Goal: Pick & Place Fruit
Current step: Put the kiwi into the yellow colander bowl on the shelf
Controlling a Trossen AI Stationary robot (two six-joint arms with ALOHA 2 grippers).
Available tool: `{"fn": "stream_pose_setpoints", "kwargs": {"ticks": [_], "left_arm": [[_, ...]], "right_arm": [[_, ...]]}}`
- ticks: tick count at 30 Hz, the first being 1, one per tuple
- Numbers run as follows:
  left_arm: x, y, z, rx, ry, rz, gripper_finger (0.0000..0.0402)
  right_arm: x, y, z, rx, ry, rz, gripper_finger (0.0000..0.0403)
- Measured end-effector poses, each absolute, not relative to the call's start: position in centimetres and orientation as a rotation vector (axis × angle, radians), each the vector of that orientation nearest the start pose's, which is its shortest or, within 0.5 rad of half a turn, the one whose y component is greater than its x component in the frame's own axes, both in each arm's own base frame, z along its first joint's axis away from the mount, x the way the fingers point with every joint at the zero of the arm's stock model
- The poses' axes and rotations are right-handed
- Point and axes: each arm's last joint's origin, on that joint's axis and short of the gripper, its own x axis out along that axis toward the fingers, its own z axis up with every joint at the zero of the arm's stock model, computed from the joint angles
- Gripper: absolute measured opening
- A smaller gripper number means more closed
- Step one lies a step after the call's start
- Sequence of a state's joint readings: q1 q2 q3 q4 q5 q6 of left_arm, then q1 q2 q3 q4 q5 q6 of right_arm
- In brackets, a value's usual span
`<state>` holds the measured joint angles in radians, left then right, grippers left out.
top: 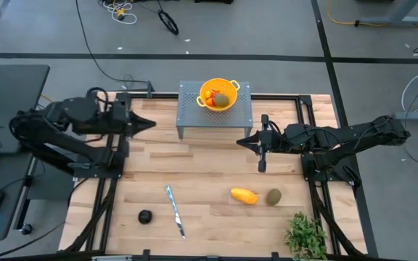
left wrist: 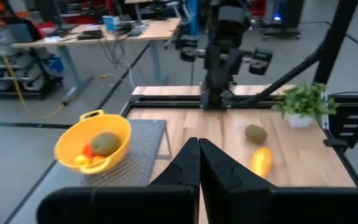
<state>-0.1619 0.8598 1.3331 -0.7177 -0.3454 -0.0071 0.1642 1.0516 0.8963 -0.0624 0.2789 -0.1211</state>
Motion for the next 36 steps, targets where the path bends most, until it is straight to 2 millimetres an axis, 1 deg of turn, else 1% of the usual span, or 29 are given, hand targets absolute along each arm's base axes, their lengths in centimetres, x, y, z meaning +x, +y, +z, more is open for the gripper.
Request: {"fn": "stream_pose_setpoints", "kwargs": {"ticks": [4, 8, 11, 14, 18, 21, 24, 30, 36], "left_arm": [[11.1, -0.7, 45.1, 0.042, 0.189, 0.215, 0.0002], [10.0, -0.6, 45.3, 0.033, 0.158, 0.216, 0.0002], [9.9, -0.5, 45.4, 0.045, 0.155, 0.215, 0.0001], [10.2, -0.6, 44.7, 0.056, 0.154, 0.222, 0.0001], [10.6, -0.6, 42.9, 0.043, 0.145, 0.225, 0.0001], [10.4, -0.6, 41.5, 0.014, 0.118, 0.216, 0.0001], [9.7, -0.5, 40.6, 0.002, 0.077, 0.202, 0.0001], [7.4, -0.2, 40.8, -0.012, 0.002, 0.201, 0.0001], [5.8, 0.2, 41.0, 0.007, -0.042, 0.241, 0.0001]], "right_arm": [[23.2, 3.0, 33.3, -0.168, 0.219, -0.101, 0.0022], [23.2, 3.0, 33.3, -0.168, 0.219, -0.101, 0.0022], [23.2, 3.0, 33.3, -0.168, 0.219, -0.101, 0.0022], [23.2, 3.0, 33.3, -0.169, 0.220, -0.105, 0.0022], [23.2, 2.9, 33.3, -0.172, 0.221, -0.135, 0.0022], [23.2, 2.9, 33.3, -0.172, 0.221, -0.136, 0.0022], [23.2, 2.9, 33.4, -0.172, 0.221, -0.136, 0.0022], [23.2, 3.0, 33.3, -0.171, 0.221, -0.129, 0.0022], [23.2, 3.0, 33.3, -0.133, 0.218, -0.102, 0.0022]]}}
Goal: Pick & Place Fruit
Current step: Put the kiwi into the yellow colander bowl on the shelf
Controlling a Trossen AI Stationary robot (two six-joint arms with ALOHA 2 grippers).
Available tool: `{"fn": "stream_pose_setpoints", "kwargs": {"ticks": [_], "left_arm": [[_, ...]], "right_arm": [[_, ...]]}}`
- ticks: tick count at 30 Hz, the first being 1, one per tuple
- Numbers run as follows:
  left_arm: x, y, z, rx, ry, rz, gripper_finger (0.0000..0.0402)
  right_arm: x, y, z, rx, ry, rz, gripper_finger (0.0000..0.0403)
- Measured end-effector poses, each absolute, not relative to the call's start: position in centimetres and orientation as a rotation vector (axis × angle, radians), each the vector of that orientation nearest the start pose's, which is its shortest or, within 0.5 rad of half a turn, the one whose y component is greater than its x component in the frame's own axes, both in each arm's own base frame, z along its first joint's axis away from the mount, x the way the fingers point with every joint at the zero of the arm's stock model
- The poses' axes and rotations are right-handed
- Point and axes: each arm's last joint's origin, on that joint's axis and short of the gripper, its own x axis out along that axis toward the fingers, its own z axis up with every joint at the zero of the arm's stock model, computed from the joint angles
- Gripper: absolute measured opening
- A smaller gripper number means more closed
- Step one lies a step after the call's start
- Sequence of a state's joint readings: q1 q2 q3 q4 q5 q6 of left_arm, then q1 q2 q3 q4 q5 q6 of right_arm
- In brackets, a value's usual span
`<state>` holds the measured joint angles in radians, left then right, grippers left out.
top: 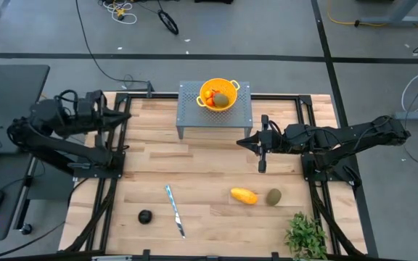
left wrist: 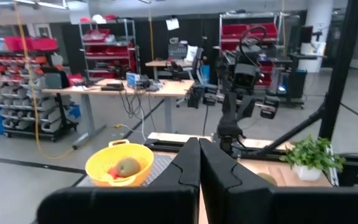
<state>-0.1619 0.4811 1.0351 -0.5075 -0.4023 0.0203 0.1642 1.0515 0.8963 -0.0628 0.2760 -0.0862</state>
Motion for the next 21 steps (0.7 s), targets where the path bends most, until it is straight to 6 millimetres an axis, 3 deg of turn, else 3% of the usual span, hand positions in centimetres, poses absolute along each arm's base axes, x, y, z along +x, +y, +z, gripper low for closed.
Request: {"fn": "stream_pose_setpoints", "kwargs": {"ticks": [14, 21], "left_arm": [[5.6, 0.2, 41.0, 0.019, -0.049, 0.242, 0.0001], [5.6, 0.2, 41.0, 0.015, -0.050, 0.242, 0.0001]], "right_arm": [[23.2, 3.1, 33.5, -0.137, 0.204, -0.095, 0.0022], [23.1, 4.4, 34.2, -0.135, 0.125, -0.027, 0.0022]]}}
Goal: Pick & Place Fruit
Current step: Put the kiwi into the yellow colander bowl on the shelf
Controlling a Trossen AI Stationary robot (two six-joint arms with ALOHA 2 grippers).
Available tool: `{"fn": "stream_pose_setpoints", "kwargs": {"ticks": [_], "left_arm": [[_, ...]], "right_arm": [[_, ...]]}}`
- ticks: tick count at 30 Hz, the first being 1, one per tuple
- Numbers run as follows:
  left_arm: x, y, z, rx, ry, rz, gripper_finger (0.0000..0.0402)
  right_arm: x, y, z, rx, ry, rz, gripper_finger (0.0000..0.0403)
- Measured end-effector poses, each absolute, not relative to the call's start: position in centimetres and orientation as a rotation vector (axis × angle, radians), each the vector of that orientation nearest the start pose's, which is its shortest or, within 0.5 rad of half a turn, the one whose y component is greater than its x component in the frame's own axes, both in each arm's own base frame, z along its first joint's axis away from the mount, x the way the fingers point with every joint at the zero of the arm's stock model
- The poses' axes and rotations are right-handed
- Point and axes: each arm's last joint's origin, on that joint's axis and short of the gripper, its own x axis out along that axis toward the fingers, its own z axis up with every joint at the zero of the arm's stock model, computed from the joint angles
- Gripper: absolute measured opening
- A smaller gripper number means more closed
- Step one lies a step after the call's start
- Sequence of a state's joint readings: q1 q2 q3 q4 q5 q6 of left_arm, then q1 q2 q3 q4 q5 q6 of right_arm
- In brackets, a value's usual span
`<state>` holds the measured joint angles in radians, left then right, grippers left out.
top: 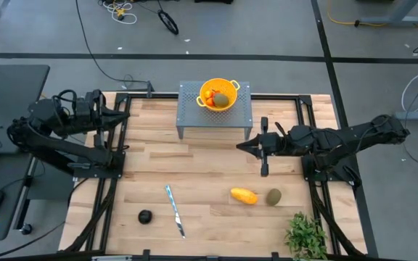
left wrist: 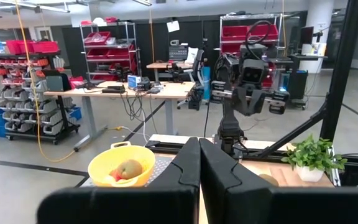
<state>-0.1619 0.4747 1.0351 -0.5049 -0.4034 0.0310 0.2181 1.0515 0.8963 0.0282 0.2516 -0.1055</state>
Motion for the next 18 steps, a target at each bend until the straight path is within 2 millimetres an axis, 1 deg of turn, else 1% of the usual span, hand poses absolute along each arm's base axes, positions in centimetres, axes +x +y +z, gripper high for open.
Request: {"fn": "stream_pose_setpoints", "kwargs": {"ticks": [11, 18], "left_arm": [[5.6, 0.3, 41.1, -0.007, -0.055, 0.249, 0.0001], [5.6, 0.3, 41.1, -0.004, -0.055, 0.255, 0.0001]], "right_arm": [[22.2, 7.6, 33.9, -0.075, 0.147, 0.113, 0.0022], [21.6, 9.0, 33.4, -0.040, 0.206, 0.172, 0.0022]]}}
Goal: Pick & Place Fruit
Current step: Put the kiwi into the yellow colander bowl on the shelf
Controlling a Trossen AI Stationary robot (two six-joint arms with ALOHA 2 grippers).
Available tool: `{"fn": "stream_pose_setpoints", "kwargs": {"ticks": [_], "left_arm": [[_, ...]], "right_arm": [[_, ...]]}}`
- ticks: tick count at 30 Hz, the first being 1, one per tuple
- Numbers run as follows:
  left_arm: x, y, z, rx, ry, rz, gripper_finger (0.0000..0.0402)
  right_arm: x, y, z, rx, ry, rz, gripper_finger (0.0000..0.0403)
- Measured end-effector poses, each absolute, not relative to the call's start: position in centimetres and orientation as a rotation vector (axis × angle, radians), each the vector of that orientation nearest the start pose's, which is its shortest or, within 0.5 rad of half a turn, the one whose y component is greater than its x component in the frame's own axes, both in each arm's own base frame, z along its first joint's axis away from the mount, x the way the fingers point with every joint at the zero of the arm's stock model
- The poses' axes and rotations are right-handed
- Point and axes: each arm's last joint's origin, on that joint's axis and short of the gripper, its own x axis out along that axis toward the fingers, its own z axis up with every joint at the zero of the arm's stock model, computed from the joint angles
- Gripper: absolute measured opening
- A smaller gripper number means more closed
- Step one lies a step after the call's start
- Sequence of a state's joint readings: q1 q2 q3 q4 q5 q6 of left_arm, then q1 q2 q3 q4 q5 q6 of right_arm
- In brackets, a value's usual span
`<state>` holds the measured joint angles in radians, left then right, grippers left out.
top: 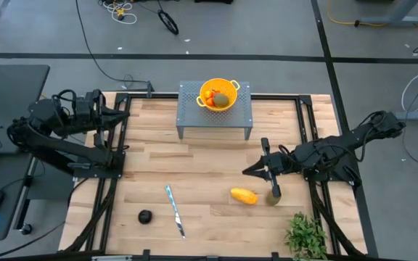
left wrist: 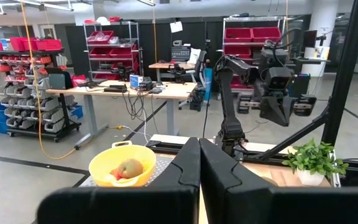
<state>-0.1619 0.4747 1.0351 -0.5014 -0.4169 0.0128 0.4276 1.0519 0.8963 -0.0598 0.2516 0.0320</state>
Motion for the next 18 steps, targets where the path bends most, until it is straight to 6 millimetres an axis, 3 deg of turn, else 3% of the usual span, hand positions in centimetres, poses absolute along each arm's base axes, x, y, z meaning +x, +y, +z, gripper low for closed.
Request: {"fn": "stream_pose_setpoints", "kwargs": {"ticks": [8, 18], "left_arm": [[5.6, 0.3, 41.1, -0.006, -0.062, 0.257, 0.0001], [5.6, 0.3, 41.6, 0.009, -0.101, 0.269, 0.0001]], "right_arm": [[20.7, 10.1, 32.1, 0.050, 0.355, 0.219, 0.0022], [19.5, 10.2, 30.0, -0.003, 0.591, 0.281, 0.0022]]}}
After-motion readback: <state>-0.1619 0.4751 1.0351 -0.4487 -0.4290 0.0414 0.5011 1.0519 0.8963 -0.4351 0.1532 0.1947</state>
